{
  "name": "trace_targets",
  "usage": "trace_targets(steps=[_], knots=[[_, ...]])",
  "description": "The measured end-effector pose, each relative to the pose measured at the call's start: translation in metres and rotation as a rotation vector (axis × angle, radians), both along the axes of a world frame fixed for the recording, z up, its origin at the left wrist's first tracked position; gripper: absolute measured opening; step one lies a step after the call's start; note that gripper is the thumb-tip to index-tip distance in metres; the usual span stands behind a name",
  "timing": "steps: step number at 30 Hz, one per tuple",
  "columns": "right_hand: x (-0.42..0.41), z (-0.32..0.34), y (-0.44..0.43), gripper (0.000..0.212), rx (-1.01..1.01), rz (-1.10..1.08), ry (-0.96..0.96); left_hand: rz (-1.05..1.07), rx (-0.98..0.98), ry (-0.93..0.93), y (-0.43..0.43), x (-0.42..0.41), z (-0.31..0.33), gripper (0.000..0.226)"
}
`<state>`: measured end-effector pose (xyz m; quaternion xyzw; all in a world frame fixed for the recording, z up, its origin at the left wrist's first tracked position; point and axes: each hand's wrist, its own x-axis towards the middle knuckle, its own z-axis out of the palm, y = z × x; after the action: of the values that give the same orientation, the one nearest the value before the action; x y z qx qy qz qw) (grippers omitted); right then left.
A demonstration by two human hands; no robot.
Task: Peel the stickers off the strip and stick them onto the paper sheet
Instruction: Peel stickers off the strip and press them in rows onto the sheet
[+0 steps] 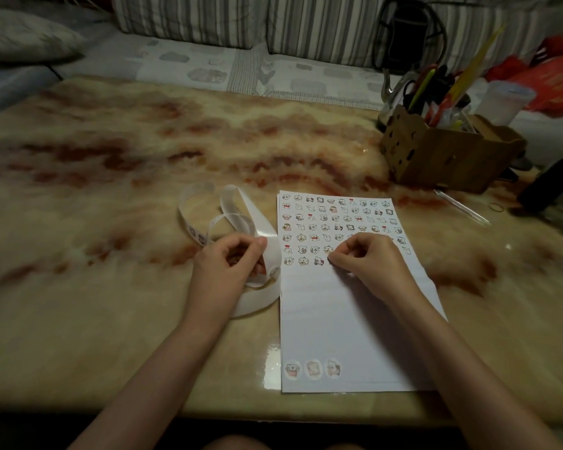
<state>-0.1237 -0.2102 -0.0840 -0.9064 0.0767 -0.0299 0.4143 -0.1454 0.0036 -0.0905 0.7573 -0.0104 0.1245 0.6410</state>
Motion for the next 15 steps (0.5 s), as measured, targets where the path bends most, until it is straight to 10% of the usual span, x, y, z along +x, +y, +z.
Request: trace_targets(steps=[15], knots=[[0.0024, -0.0040, -0.0057, 0.026, 0.047, 0.012, -0.024, -0.028, -0.070, 0.020, 0.0004, 0.0001, 0.0002, 0.015]])
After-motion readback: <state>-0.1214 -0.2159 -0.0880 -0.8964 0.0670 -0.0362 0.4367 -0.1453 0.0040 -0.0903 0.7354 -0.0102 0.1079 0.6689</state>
